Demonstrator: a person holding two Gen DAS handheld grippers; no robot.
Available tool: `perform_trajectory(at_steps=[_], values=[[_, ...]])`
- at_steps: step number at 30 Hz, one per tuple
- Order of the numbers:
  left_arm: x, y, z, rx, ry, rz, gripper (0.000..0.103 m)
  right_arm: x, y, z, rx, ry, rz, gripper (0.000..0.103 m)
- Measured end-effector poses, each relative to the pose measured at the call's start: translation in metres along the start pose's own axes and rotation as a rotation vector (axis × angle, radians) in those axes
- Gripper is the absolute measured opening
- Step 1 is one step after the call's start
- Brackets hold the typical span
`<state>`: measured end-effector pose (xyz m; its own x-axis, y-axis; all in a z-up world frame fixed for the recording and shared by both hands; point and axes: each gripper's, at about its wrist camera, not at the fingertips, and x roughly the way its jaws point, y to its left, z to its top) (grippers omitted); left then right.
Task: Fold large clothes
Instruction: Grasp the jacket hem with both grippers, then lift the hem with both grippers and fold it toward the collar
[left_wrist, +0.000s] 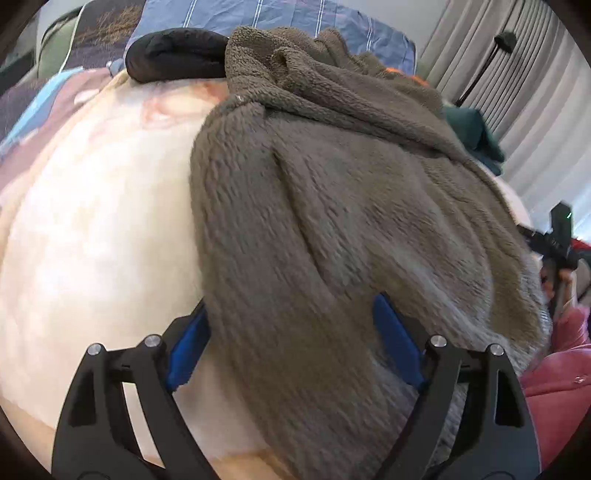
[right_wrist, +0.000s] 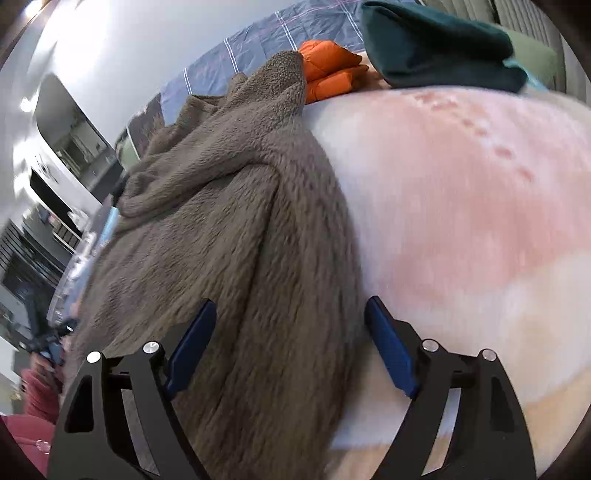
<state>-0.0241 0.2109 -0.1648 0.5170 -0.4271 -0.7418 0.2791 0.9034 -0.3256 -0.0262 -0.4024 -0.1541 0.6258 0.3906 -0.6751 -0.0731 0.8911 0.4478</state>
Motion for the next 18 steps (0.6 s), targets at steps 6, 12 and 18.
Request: perform_trajectory(at_steps=[6,12,18], values=[[-0.013,-0.015,-0.026,-0.027,-0.027,-0.04,0.085,-0.02,0.001,-0.029,0.049,0.009,0.119,0.074],[-0.023,-0.028,-0.046,-0.036,-0.061,-0.118,0.062,-0.029,0.015,-0.053,0.028,0.016,0.209,0.065],[-0.045,-0.04,-0.026,-0.075,-0.197,-0.125,0.021,-0.047,0.016,-0.039,0.136,-0.114,0.343,0.014]])
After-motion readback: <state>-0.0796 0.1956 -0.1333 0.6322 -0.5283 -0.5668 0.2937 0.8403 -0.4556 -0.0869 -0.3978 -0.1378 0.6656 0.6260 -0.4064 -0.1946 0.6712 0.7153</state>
